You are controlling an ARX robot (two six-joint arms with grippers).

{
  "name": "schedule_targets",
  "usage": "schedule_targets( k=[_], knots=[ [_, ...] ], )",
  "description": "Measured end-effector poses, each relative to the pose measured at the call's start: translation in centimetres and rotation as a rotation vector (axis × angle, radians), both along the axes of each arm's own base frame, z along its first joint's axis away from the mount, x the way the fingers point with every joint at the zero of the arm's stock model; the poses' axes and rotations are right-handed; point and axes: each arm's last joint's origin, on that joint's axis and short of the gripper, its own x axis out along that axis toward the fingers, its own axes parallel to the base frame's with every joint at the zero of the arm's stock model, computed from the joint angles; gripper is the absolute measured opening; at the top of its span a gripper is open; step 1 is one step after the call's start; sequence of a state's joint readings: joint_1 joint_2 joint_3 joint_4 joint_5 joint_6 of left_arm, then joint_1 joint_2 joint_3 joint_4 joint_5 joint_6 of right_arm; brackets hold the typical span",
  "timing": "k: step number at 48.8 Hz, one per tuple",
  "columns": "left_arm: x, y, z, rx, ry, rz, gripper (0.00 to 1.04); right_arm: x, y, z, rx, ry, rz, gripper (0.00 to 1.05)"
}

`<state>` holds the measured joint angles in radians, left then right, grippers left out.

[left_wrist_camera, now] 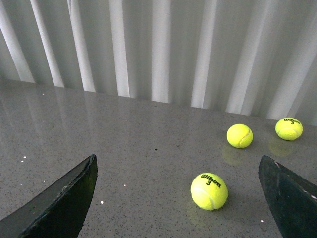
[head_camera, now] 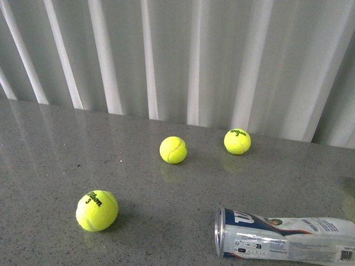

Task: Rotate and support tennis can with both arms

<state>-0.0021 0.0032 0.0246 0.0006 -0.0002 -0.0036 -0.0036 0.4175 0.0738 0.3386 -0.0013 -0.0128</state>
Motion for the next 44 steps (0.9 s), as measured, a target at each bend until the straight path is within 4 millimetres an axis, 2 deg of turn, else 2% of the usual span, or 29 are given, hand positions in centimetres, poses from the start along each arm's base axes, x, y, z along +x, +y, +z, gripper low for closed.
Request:
schedule_targets(
  k=[21,37,44],
  knots=[
    [0.0,0.0,0.0,0.0,0.0,0.0,0.98,-1.2,0.0,-1.6,0.0,-0.009,0.0,0.03],
    [0.0,0.0,0.0,0.0,0.0,0.0,0.98,-1.8,0.0,-1.6,0.001,-0.012,0.0,0.03],
    [0.0,0.0,0.0,0.0,0.0,0.0,0.98,-2.8,0.0,-1.9,0.001,-0.01,0.002,0.03]
  ],
)
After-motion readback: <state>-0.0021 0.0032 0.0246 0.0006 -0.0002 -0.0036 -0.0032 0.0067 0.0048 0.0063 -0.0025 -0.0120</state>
